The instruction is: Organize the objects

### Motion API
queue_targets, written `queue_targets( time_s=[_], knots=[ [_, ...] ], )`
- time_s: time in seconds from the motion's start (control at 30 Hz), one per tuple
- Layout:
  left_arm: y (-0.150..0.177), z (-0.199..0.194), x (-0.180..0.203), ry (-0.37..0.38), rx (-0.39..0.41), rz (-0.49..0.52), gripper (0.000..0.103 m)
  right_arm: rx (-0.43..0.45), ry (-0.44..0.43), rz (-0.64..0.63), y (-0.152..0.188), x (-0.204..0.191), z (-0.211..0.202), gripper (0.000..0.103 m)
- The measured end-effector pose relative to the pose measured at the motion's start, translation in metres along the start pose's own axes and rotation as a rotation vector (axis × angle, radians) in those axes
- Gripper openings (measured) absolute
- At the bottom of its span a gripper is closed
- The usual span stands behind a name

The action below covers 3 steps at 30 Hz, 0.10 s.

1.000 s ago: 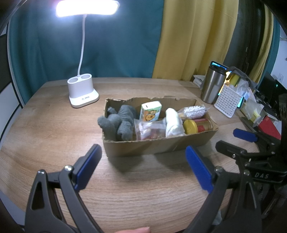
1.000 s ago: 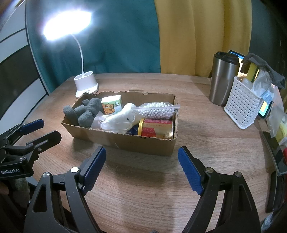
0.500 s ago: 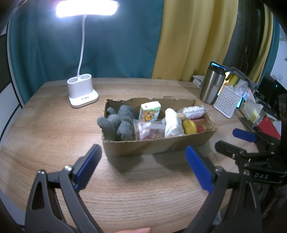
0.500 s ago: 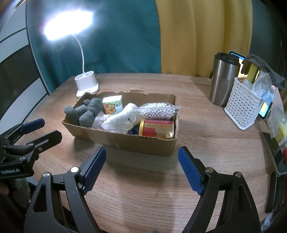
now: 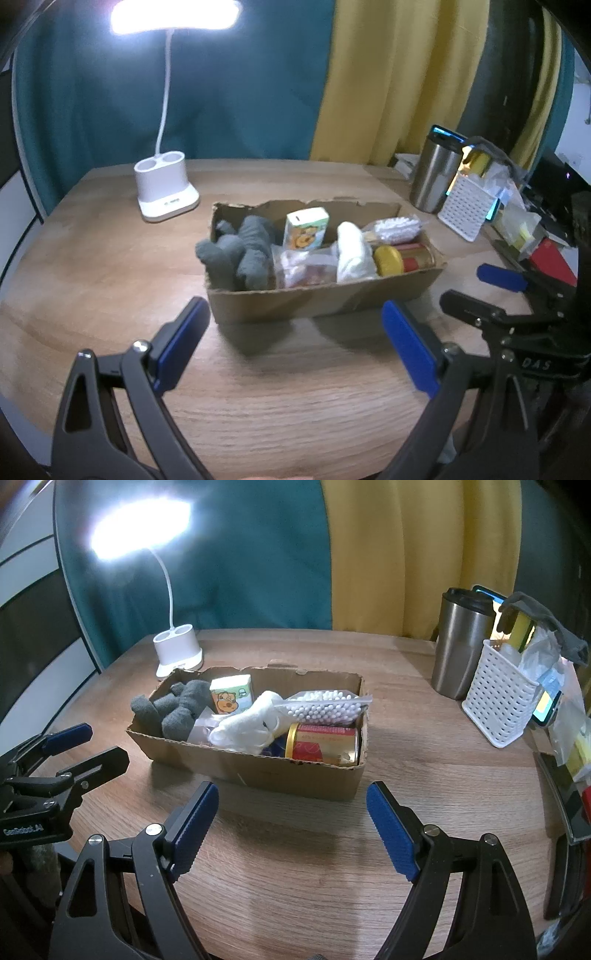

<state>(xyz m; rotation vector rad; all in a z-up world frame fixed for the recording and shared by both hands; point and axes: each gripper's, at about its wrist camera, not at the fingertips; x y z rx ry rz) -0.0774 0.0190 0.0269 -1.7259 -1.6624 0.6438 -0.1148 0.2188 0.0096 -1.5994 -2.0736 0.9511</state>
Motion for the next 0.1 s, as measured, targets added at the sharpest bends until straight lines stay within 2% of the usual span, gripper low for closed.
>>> queue_targets(
  time_s=[0.1],
  knots=[
    [-0.0008,0.0029,-0.0009,0.002,-0.006,0.001,0.096,-0.006,0.001,0.005,0.0003,0.0005,0.0014,0.085]
  ],
)
Point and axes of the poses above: each gripper's, at about its wrist camera, not at the fingertips, and z roughly the way its jaws point, x to its right, y to its underside, and after that the axes turned 3 degrees about z, right-handed
